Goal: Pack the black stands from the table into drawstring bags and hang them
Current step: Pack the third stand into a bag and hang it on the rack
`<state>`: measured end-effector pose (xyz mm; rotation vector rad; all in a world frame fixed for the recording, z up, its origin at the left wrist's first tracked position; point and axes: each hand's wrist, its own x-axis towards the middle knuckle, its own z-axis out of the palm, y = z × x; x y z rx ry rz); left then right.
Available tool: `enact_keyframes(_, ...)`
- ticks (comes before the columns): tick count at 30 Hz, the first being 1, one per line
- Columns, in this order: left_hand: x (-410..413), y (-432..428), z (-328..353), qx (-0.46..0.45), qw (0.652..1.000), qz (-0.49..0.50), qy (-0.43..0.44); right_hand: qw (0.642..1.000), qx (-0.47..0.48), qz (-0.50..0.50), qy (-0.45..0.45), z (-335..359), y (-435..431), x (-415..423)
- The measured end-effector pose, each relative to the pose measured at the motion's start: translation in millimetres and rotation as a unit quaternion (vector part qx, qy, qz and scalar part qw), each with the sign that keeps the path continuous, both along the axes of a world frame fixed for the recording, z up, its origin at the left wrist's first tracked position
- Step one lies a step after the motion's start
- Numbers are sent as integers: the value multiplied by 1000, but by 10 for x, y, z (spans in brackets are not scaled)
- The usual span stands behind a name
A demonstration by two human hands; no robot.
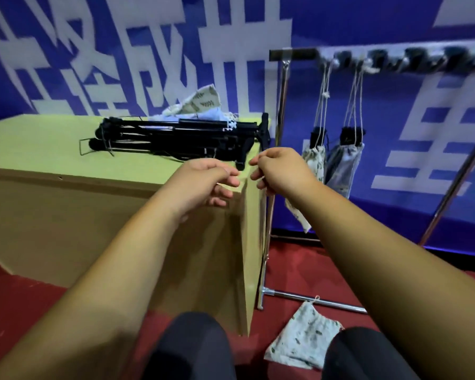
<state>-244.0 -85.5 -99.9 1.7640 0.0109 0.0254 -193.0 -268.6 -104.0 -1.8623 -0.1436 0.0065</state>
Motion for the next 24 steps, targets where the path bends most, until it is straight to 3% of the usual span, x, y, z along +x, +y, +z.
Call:
enact_keyframes(6,369,538,114,26,995,97,-28,985,-139,-1,-100,374,321,256)
enact_keyframes(12,699,985,50,154,974,166,-24,952,-254,-21,-166,517,663,630)
enact_keyframes(24,1326,1297,-194,143,941,301,57,886,-402,77,-218,412,1500,1574)
